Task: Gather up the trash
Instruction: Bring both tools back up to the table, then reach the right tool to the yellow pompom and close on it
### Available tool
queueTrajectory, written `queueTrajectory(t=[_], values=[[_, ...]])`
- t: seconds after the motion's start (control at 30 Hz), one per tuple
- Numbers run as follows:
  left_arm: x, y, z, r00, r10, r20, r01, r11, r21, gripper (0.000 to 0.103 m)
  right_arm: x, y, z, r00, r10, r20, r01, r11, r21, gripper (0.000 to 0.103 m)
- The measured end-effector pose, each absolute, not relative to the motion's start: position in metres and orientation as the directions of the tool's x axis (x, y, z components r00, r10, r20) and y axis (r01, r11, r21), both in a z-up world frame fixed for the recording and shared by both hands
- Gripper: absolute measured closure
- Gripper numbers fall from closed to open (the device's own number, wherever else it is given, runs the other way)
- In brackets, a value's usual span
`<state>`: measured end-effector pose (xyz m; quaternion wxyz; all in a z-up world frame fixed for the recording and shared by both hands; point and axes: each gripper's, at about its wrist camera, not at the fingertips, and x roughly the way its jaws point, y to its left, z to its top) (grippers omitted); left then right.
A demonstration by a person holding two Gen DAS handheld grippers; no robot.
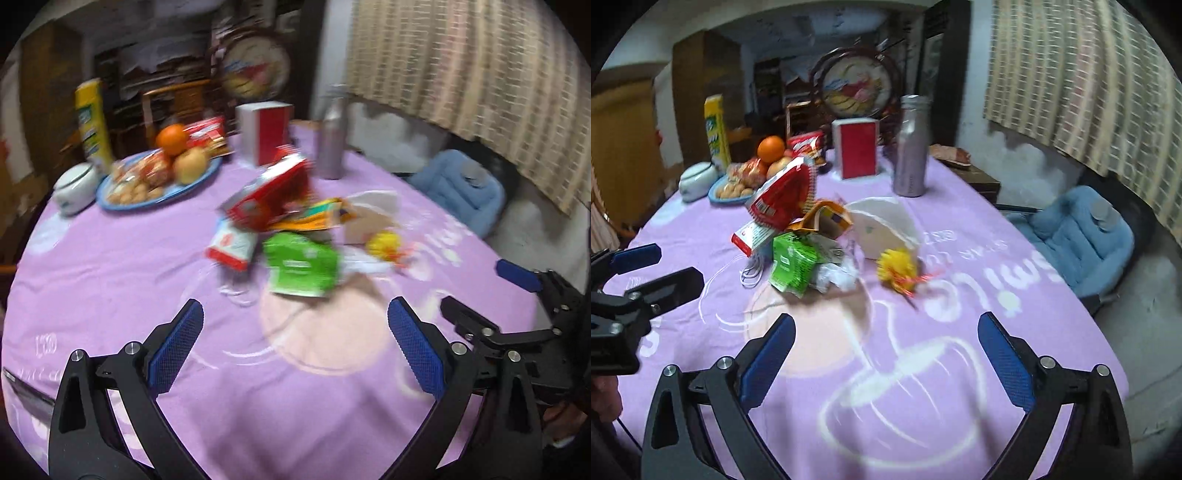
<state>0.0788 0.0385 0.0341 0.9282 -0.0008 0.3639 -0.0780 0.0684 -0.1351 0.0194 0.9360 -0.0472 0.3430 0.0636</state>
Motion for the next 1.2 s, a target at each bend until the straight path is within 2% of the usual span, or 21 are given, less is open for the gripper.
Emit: queueTrajectory(t=[0.13, 0.37, 0.53, 0.7, 0.77, 0.87, 1.03, 1.13, 1.2], values=[[0.095, 0.060, 0.023, 0.712, -0.072, -0.699, 0.062, 0.997, -0.039, 0.007, 0.094, -0.115, 0.008, 0.734, 0.093, -0.673, -0.178, 0.982, -0.058, 0.006], [0.117, 0.100, 0.008, 0.651, -0.120, -0.749, -0.033, 0.982, -0.186, 0.007, 0.115, -0.111, -0.011, 0.685, 0.109, -0.720, -0.186, 0.982, -0.028, 0.006], [0.118, 0.105, 0.005, 0.643, -0.100, -0.759, -0.066, 0.981, -0.185, 0.007, 0.120, -0.116, -0.010, 0.688, 0.110, -0.717, -0.183, 0.983, -0.025, 0.006], [0.117, 0.103, 0.004, 0.649, -0.072, -0.757, -0.084, 0.983, -0.166, 0.007, 0.133, -0.104, -0.013, 0.670, 0.110, -0.734, -0.238, 0.968, -0.073, 0.023], [0.114, 0.111, 0.009, 0.682, -0.050, -0.729, -0.126, 0.975, -0.184, 0.007, 0.141, -0.095, -0.017, 0.662, 0.106, -0.742, -0.263, 0.960, -0.097, 0.026], [0.114, 0.112, 0.011, 0.700, -0.007, -0.714, -0.150, 0.976, -0.156, 0.007, 0.154, -0.082, -0.024, 0.652, 0.103, -0.751, -0.286, 0.951, -0.118, 0.028], [0.125, 0.108, -0.002, 0.653, -0.024, -0.757, -0.136, 0.980, -0.148, 0.007, 0.178, -0.074, -0.033, 0.627, 0.088, -0.774, -0.284, 0.951, -0.122, 0.029], [0.127, 0.107, -0.007, 0.642, -0.026, -0.766, -0.139, 0.979, -0.149, 0.007, 0.185, -0.070, -0.036, 0.611, 0.106, -0.784, -0.297, 0.949, -0.103, 0.039], [0.126, 0.107, -0.007, 0.646, -0.029, -0.763, -0.140, 0.978, -0.156, 0.007, 0.189, -0.070, -0.039, 0.587, 0.139, -0.798, -0.313, 0.948, -0.065, 0.055]])
